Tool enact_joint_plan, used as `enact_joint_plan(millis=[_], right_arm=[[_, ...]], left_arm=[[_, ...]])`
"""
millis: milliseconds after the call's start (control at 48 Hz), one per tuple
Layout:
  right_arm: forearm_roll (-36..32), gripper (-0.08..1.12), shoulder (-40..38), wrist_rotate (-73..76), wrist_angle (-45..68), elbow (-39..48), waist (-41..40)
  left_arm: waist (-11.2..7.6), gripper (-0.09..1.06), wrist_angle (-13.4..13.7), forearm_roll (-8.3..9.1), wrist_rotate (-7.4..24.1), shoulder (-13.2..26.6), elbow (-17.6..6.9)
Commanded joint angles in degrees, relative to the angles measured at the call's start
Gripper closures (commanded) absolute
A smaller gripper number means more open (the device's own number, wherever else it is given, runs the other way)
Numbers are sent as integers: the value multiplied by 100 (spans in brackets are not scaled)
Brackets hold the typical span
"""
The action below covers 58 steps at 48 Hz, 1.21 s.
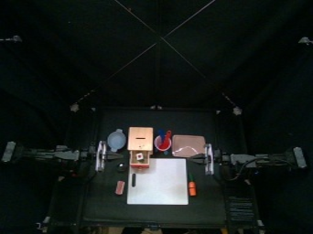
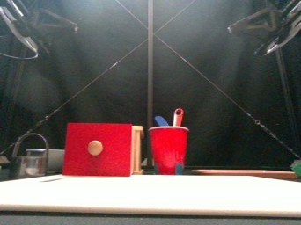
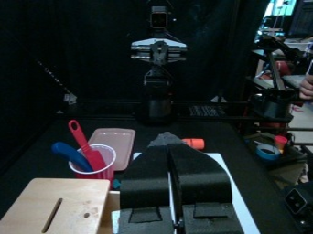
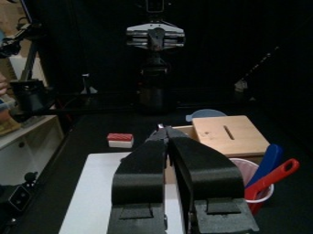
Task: Place sushi on board then cut the sushi with the knife then place the pieces on the plate
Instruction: Place the sushi on the board
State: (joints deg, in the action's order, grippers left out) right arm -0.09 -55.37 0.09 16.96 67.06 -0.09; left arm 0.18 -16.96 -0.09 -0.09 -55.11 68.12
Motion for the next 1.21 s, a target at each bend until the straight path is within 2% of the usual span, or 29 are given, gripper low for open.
enact_joint_plan(millis=[21,104,167,333,458,542,604,688,750,938,1021,1208], right_arm=[[0,101,316,53,9,-202,-132],[9,101,1020,62,-141,-615,-211],[-9,101,1811,53,-633,-1266,-255],[-18,101,3647,-18,-2804,-3357,-378],[-44,97,4421,-79,-3938,-4368,-492],[-114,80,4939,-79,-4518,-4983,-545],[-167,58,5458,-88,-4922,-5511,-562],[-316,35,6038,-132,-5291,-6126,-554],[-519,27,6425,-325,-5590,-6565,-527],[-545,26,7312,-905,-6302,-7752,-510],[-527,26,7523,-1318,-6390,-7963,-510],[-229,22,7620,-1459,-6486,-8077,-510]], left_arm=[[70,92,-62,-9,0,105,-114],[79,91,-62,-53,0,97,-88],[88,91,-70,-105,-9,105,-88],[105,91,-158,-272,0,97,-35],[105,91,-220,-281,9,97,26],[158,91,-299,-290,9,105,44],[193,91,-369,-281,0,105,53],[211,91,-404,-290,9,105,97],[281,91,-413,-290,0,105,132],[343,91,-413,-299,-9,105,229],[360,91,-413,-308,35,105,299],[826,91,-413,-290,35,88,360]])
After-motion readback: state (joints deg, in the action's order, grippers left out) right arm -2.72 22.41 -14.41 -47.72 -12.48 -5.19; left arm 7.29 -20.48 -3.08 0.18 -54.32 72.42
